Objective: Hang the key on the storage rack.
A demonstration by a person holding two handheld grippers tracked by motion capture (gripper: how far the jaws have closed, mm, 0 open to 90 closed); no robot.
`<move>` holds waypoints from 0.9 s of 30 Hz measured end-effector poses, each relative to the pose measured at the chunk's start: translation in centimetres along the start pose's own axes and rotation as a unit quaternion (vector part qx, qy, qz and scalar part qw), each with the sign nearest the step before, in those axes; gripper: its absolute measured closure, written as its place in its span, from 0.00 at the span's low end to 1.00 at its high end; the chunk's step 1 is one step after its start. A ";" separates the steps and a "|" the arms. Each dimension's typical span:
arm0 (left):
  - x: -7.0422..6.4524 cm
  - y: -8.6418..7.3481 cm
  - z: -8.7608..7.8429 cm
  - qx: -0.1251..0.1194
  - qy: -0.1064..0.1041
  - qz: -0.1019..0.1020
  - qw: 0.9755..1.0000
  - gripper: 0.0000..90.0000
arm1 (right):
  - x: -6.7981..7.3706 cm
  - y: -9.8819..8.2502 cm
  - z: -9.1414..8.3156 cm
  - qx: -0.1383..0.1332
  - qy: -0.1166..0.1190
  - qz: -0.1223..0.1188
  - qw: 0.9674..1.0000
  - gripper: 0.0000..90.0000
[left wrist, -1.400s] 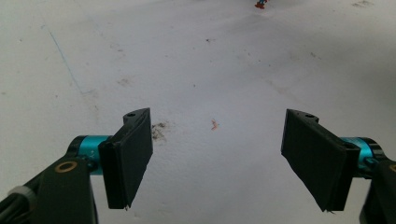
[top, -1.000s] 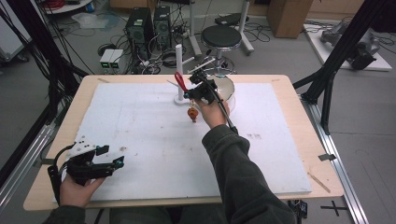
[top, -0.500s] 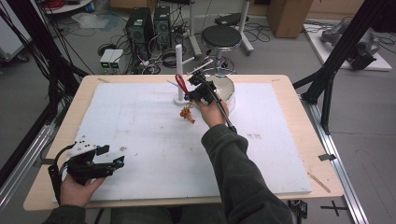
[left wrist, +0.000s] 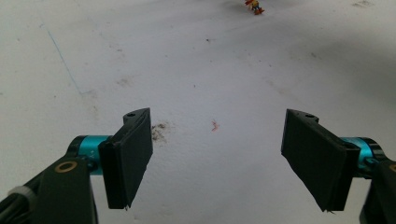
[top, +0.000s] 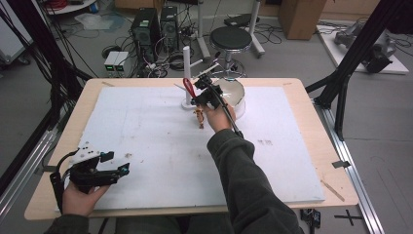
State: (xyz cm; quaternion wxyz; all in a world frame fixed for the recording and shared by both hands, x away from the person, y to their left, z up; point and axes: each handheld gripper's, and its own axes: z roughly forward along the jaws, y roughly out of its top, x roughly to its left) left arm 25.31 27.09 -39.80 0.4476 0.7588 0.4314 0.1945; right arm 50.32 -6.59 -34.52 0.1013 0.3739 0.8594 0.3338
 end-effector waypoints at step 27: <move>-0.1 0.0 0.0 -0.002 -0.004 0.004 1.000 0.28 | -0.4 0.5 1.0 0.000 -0.007 0.016 1.000 0.82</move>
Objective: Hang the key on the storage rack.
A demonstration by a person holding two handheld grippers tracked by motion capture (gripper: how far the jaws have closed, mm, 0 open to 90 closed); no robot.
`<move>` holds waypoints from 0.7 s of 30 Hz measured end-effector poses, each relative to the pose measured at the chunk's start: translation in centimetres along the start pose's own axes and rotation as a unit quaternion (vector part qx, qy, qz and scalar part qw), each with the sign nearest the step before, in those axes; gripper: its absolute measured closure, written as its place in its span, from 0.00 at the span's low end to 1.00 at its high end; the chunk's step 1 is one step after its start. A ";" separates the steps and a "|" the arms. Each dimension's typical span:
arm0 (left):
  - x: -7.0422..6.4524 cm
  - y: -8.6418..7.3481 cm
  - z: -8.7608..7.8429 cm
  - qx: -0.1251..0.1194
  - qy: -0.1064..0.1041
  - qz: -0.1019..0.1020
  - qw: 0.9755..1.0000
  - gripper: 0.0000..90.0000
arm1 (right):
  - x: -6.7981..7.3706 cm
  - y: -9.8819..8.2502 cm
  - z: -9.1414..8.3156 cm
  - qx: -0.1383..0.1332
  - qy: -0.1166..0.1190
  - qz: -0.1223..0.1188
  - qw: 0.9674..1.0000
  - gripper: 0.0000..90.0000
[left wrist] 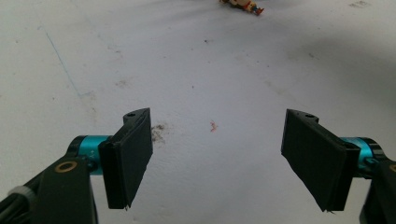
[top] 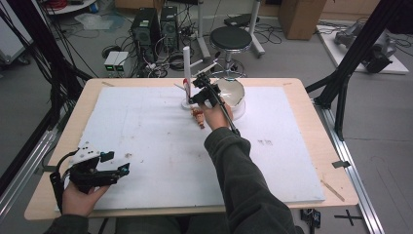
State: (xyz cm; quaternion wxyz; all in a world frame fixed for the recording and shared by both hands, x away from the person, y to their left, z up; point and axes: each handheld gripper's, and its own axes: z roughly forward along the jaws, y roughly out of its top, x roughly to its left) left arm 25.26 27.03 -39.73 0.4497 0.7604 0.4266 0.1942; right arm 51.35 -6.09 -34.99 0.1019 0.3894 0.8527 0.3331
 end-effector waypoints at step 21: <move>-0.1 0.0 0.0 0.001 0.000 0.000 1.000 0.28 | 0.9 1.4 -2.2 -0.069 0.000 -0.017 0.997 0.95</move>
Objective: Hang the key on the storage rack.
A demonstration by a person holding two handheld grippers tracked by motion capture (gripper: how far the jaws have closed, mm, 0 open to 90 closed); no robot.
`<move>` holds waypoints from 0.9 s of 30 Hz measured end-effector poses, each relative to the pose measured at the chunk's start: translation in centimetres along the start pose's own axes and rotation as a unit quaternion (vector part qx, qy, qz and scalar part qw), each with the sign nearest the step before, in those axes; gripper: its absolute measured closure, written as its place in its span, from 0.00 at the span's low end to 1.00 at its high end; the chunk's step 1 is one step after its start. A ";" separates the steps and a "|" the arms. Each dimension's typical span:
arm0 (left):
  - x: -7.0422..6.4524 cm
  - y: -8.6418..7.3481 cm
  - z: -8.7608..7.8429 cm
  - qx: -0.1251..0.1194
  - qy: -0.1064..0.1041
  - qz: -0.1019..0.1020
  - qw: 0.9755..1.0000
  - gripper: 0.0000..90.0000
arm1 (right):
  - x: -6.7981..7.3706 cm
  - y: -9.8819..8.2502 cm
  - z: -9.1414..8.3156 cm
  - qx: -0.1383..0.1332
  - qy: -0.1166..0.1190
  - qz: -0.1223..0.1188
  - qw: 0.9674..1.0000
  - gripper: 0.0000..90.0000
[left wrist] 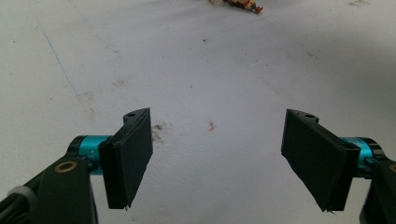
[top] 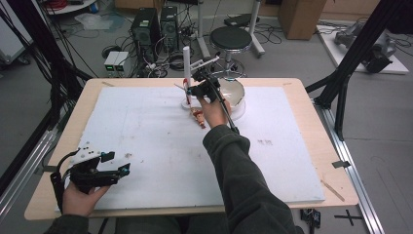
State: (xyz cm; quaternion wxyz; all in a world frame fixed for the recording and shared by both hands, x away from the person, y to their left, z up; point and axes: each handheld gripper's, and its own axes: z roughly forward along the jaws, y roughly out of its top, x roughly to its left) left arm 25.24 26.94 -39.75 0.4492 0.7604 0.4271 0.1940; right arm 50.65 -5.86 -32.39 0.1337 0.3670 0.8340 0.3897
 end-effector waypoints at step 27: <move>0.0 0.0 0.0 0.000 -0.001 0.002 1.000 0.28 | -1.4 -0.5 0.9 0.008 -0.008 0.033 0.999 0.91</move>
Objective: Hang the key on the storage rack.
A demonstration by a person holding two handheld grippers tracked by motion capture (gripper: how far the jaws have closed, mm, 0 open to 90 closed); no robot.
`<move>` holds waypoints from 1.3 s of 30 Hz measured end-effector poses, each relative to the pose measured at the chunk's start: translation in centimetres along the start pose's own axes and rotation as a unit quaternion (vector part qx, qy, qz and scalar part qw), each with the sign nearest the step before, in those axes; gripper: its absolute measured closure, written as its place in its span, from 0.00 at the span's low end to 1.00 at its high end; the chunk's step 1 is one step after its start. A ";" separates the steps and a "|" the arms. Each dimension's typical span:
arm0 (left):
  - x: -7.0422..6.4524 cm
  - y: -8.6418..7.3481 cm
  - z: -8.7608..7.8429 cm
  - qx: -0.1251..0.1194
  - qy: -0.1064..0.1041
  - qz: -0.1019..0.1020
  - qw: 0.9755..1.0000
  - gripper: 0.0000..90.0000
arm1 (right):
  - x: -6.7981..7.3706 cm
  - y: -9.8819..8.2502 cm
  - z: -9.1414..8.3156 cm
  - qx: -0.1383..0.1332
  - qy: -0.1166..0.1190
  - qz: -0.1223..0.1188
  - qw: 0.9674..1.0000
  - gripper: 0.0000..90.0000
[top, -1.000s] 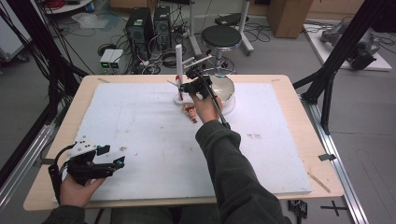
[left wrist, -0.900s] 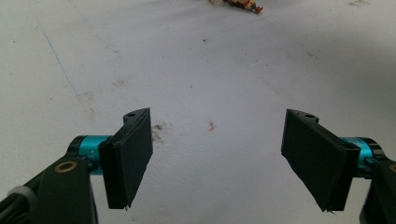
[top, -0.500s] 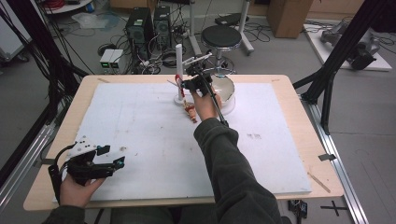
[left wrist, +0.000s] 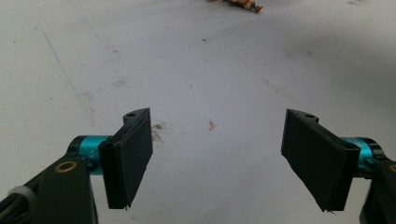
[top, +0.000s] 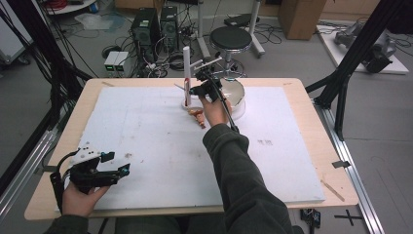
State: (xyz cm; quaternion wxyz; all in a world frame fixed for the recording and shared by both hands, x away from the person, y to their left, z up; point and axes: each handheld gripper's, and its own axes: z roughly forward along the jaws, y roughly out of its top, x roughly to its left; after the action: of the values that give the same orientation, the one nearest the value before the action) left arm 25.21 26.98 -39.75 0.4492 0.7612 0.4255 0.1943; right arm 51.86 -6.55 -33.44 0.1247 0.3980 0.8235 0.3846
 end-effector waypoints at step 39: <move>-0.3 -0.1 0.0 0.002 0.007 0.004 1.000 0.27 | -4.6 -6.8 -6.4 -0.051 0.102 0.020 0.993 0.66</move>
State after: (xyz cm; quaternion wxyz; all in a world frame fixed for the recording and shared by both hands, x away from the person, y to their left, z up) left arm 25.01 26.75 -39.80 0.4438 0.7624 0.4262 0.2006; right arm 47.77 -16.07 -34.58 0.0525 0.3665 0.8028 0.4674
